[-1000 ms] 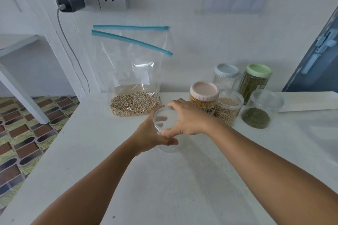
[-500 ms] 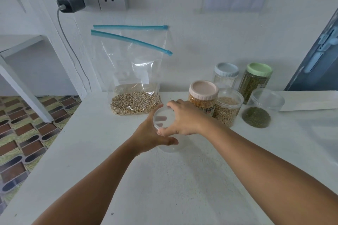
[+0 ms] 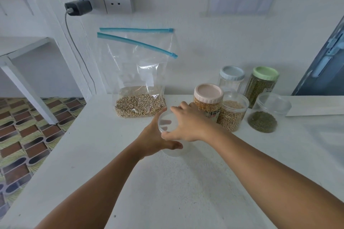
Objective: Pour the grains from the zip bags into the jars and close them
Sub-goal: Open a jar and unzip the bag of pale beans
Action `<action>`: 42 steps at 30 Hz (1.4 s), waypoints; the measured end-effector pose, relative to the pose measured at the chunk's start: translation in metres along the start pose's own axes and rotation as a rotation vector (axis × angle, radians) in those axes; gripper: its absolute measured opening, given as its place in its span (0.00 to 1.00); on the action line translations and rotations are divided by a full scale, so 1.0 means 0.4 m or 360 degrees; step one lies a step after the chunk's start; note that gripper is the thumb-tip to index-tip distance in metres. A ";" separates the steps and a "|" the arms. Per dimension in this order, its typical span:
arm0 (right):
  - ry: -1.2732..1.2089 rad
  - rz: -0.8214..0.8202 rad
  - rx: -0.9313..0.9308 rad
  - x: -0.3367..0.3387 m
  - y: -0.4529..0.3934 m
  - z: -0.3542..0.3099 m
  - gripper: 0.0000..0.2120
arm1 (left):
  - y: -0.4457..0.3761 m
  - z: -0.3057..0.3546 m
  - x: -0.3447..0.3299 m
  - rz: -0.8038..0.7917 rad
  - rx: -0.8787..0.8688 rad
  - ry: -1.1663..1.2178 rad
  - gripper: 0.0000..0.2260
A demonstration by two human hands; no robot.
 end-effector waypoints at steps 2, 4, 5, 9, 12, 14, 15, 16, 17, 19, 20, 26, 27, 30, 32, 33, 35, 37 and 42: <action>-0.0035 -0.0201 0.0041 0.010 0.003 0.003 0.49 | 0.005 0.006 -0.001 0.0006 -0.0029 0.0008 0.58; -0.0074 -0.0325 0.0040 0.020 0.013 0.004 0.50 | 0.005 0.003 -0.003 0.0017 -0.0034 0.0011 0.58; -0.0082 -0.0322 0.0020 0.020 0.016 0.004 0.49 | 0.006 0.000 -0.004 0.0020 -0.0024 0.0014 0.58; 0.0030 0.0037 -0.0140 0.010 0.021 0.003 0.49 | 0.007 -0.008 -0.007 0.0018 0.0031 0.0040 0.60; 0.0041 -0.0035 -0.0028 0.012 0.016 -0.005 0.45 | 0.011 0.008 -0.007 0.0026 -0.0019 0.0016 0.57; -0.0022 -0.0236 0.0035 0.020 0.020 -0.005 0.48 | 0.009 0.009 -0.009 0.0038 -0.0047 -0.0001 0.54; -0.0054 -0.0296 0.0037 0.023 0.024 -0.004 0.49 | 0.009 0.009 -0.010 0.0042 -0.0045 -0.0004 0.54; -0.0073 -0.0297 0.0025 0.023 0.027 -0.003 0.48 | 0.010 0.010 -0.009 0.0048 -0.0040 -0.0008 0.55; -0.0068 -0.0242 -0.0005 0.020 0.028 -0.002 0.48 | 0.010 0.008 -0.010 0.0048 -0.0029 -0.0008 0.55; 0.0029 -0.0034 -0.0085 0.013 0.029 -0.005 0.47 | 0.010 0.004 -0.010 0.0047 -0.0016 0.0002 0.55; 0.0067 0.0051 -0.0093 0.009 0.029 -0.009 0.45 | 0.010 0.007 -0.009 0.0043 -0.0016 0.0005 0.55; -0.0155 -0.0317 0.0081 0.012 0.040 -0.014 0.47 | 0.013 0.022 -0.008 0.0054 -0.0049 -0.0039 0.57; -0.0159 -0.0289 0.0062 0.009 0.040 -0.010 0.48 | 0.014 0.023 -0.009 0.0048 -0.0045 -0.0038 0.56; -0.0059 -0.0022 -0.0071 -0.005 0.031 -0.002 0.49 | 0.013 0.018 -0.009 0.0067 -0.0050 -0.0034 0.54; -0.0020 0.0064 -0.0076 -0.011 0.029 -0.002 0.46 | 0.016 0.022 -0.008 0.0078 -0.0052 -0.0026 0.54; -0.0038 0.0006 -0.0034 -0.011 0.029 -0.002 0.45 | 0.015 0.024 -0.009 0.0077 -0.0051 -0.0024 0.54; -0.0110 -0.0182 0.0051 -0.003 0.035 -0.005 0.45 | 0.014 0.025 -0.010 0.0082 -0.0057 -0.0042 0.56; -0.0126 -0.0270 0.0063 0.005 0.041 -0.004 0.46 | 0.014 0.024 -0.010 0.0085 -0.0058 -0.0052 0.56; 0.0047 0.0017 -0.0104 -0.003 0.036 -0.001 0.48 | 0.010 0.021 -0.011 0.0099 -0.0075 -0.0044 0.53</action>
Point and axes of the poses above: each hand's wrist, its own y-axis away from the middle knuckle, its own x-axis out of the back of the hand, z = x × y, the point moved 5 cm from there along -y, towards the middle knuckle, and after that the axes turned 8 degrees about -y, right-handed, at the moved point
